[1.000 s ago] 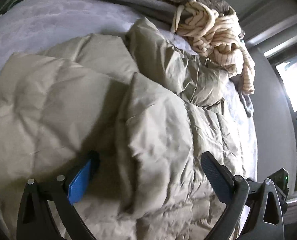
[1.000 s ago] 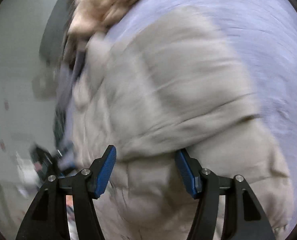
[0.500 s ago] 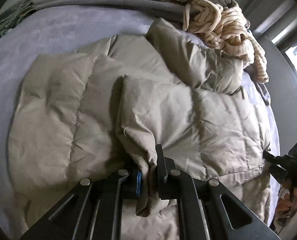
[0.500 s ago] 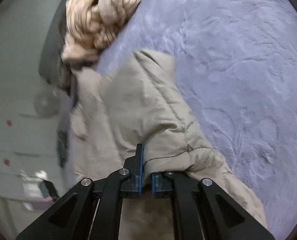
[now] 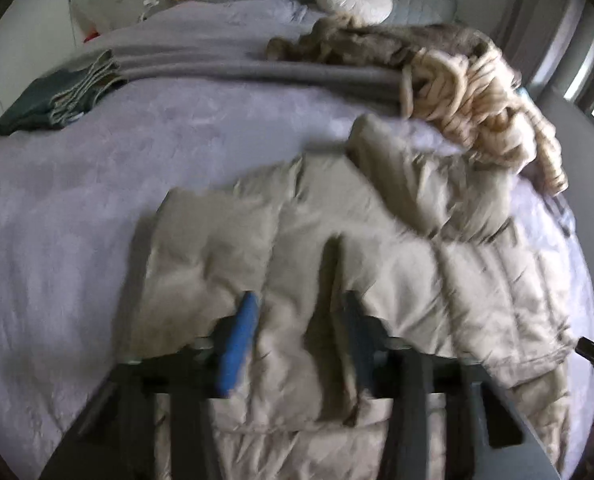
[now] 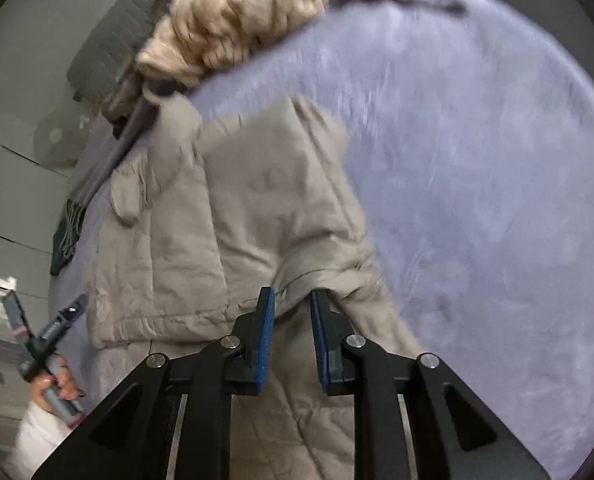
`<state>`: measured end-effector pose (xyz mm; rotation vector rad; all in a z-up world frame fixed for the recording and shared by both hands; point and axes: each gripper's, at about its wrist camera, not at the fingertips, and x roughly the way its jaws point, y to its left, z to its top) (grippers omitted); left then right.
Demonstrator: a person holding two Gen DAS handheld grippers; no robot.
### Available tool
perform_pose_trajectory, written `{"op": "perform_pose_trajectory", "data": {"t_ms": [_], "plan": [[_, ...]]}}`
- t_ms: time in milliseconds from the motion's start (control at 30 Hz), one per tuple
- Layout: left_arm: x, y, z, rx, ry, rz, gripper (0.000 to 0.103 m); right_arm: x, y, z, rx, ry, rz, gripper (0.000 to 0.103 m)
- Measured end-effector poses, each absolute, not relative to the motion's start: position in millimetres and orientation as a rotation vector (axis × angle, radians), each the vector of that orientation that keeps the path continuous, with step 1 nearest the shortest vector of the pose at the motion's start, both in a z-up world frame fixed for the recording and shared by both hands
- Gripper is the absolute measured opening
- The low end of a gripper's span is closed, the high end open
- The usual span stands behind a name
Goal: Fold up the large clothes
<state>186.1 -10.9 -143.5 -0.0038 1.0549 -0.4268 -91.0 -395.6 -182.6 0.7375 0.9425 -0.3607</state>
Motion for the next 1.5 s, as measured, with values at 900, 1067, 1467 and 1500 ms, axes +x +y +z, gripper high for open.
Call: {"op": "perform_pose_trajectory", "data": {"t_ms": [900,1067,1467,1500], "plan": [[189.8,-71.6,-183.2,0.176,1.088,-0.398,0.046,-5.5,-431.0,-210.1,0.603,0.967,-0.47,0.021],[160.9,-47.9,-170.7,0.172,1.124,-0.383,0.046,-38.3,-410.5,-192.7,0.617,0.977,-0.455,0.027],[72.7,-3.7,-150.4,0.153,1.236,-0.321,0.09,-125.6,-351.3,-179.7,0.737,1.048,-0.413,0.061],[66.6,-1.1,-146.4,0.151,1.219,-0.31,0.099,-131.6,-346.2,-178.6,0.74,1.057,-0.406,0.062]]}}
